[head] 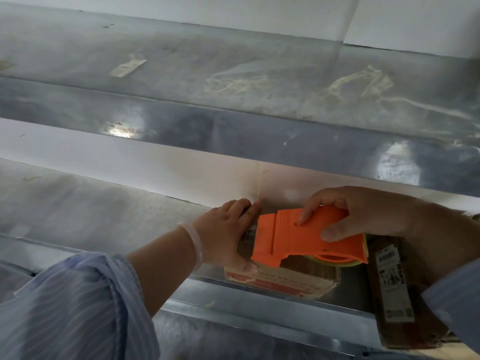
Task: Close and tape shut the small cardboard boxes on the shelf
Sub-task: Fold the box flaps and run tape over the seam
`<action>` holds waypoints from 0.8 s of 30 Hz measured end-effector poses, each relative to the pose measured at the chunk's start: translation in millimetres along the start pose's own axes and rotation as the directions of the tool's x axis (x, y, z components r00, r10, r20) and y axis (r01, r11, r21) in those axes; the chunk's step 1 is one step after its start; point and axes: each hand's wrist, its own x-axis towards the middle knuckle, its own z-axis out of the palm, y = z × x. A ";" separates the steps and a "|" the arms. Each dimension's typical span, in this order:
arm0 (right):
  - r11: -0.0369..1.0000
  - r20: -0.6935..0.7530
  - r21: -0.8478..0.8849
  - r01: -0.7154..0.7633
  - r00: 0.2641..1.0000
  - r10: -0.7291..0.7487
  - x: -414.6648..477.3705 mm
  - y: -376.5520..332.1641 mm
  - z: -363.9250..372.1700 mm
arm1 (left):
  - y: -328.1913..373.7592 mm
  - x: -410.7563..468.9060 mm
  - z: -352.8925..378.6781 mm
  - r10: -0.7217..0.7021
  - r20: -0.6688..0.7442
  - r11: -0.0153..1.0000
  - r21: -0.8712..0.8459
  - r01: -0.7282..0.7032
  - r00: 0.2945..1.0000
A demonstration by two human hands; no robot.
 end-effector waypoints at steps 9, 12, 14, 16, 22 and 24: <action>0.999 -0.024 0.045 0.014 1.000 -0.013 -4.7 6.8 -12.0 | 2.8 -1.3 -4.6 0.036 0.015 0.995 0.092 -0.038 0.999; 0.997 -0.026 0.078 0.028 0.999 -0.026 -4.9 7.1 -12.4 | 4.0 -2.7 -5.9 0.054 0.006 0.988 0.145 -0.055 0.998; 0.993 -0.019 0.113 0.029 0.999 -0.027 -6.5 8.4 -11.9 | 4.3 -3.8 -7.4 0.064 0.008 0.983 0.174 -0.064 0.998; 0.990 -0.030 0.140 0.025 0.999 -0.021 -8.8 10.3 -11.3 | 4.2 -6.4 -8.3 0.065 0.018 0.978 0.199 -0.068 0.998; 0.998 -0.157 0.066 0.016 0.988 -0.005 -15.9 20.1 -9.2 | -11.4 -28.0 -7.7 0.056 0.051 0.971 0.228 -0.066 0.997; 0.993 -0.095 0.115 0.013 0.996 -0.002 -19.2 19.8 -9.6 | -21.2 -39.2 -7.3 0.051 0.056 0.966 0.252 -0.063 0.997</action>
